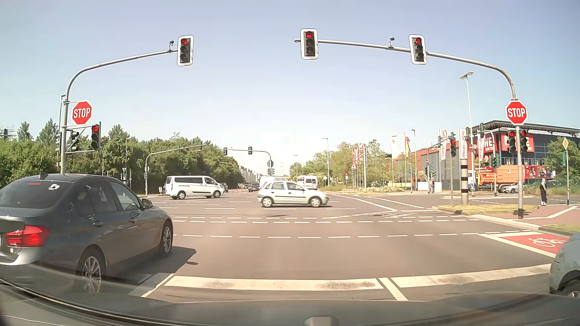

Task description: Follow the waypoints while adhering to traffic rules and regulations

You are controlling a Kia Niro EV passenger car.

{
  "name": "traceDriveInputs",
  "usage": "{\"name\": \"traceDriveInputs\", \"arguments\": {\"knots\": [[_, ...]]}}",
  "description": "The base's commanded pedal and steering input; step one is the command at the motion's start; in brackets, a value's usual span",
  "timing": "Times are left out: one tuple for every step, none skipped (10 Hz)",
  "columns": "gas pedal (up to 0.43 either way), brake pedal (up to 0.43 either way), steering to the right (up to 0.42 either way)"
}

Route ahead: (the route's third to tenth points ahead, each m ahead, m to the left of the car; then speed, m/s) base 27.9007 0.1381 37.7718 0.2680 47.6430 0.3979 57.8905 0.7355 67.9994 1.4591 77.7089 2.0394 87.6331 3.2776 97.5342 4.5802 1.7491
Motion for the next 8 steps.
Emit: {"name": "traceDriveInputs", "arguments": {"knots": [[0.000,0.146,0.009],[0.000,0.152,0.009],[0.000,0.146,0.008],[0.000,0.146,0.008],[0.000,0.134,0.008],[0.000,0.122,0.008],[0.000,0.122,0.008],[0.000,0.122,0.008]]}}
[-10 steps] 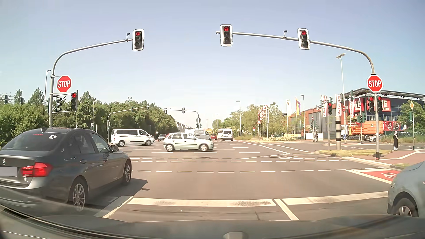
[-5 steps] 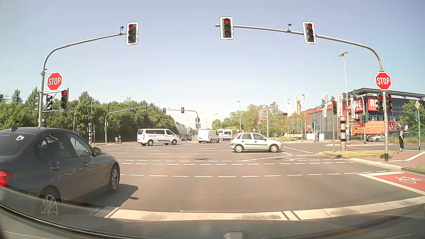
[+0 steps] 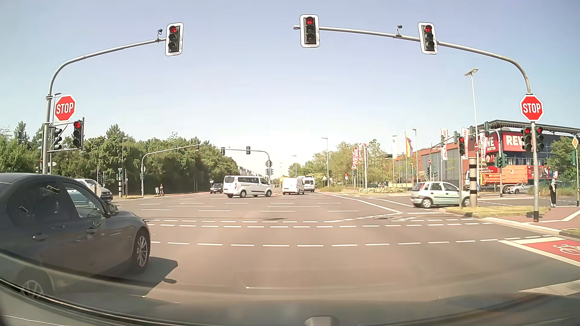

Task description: Follow the waypoints while adhering to traffic rules and regulations

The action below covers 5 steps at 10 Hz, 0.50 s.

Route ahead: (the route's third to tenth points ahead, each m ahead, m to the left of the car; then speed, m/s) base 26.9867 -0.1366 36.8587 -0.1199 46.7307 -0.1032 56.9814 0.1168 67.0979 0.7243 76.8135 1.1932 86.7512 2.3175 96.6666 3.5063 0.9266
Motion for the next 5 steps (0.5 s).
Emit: {"name": "traceDriveInputs", "arguments": {"knots": [[0.000,0.116,0.008],[0.000,0.116,0.008],[0.000,0.122,0.008],[0.000,0.122,0.008],[0.000,0.128,0.007]]}}
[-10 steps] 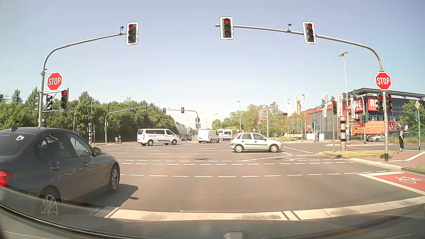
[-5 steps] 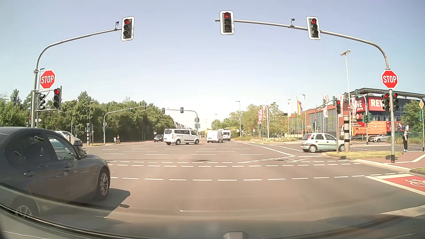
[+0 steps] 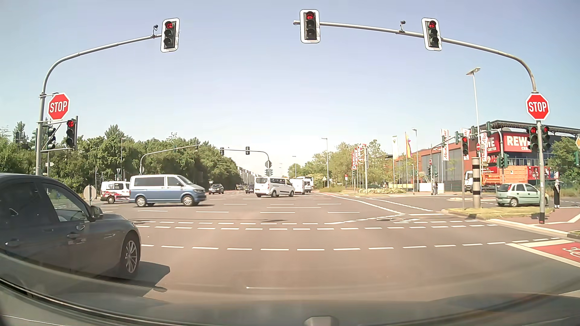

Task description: Follow the waypoints while adhering to traffic rules and regulations

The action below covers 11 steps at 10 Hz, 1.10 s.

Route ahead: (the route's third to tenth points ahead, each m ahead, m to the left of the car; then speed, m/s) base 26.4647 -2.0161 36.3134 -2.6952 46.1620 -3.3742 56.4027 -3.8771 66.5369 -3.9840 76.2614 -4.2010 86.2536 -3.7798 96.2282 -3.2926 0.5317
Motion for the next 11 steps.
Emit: {"name": "traceDriveInputs", "arguments": {"knots": [[0.000,0.134,0.008],[0.000,0.134,0.008],[0.000,0.134,0.008],[0.000,0.134,0.008],[0.000,0.140,0.008],[0.000,0.140,0.008],[0.000,0.140,0.008],[0.000,0.140,0.008],[0.000,0.140,0.008],[0.000,0.140,0.008],[0.000,0.140,0.008]]}}
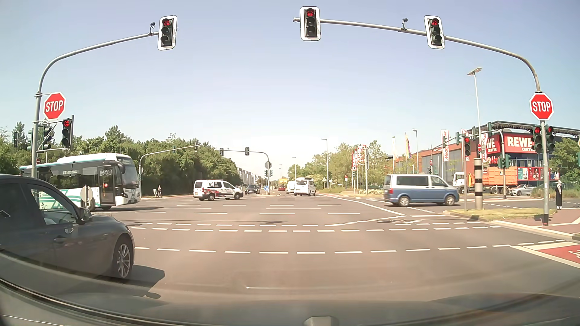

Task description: Follow the waypoints while adhering to traffic rules and regulations

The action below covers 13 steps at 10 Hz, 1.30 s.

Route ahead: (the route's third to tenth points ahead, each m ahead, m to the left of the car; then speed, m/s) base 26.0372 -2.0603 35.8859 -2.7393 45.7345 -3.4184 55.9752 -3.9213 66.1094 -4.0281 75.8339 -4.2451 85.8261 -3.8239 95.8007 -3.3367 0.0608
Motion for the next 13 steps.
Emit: {"name": "traceDriveInputs", "arguments": {"knots": [[0.000,0.146,0.008],[0.000,0.146,0.008],[0.000,0.152,0.008],[0.000,0.159,0.008],[0.000,0.183,0.008],[0.000,0.220,0.008],[0.000,0.238,0.008],[0.000,0.250,0.008],[0.000,0.250,0.008],[0.000,0.256,0.008],[0.000,0.256,0.008],[0.000,0.256,0.008],[0.000,0.256,0.008]]}}
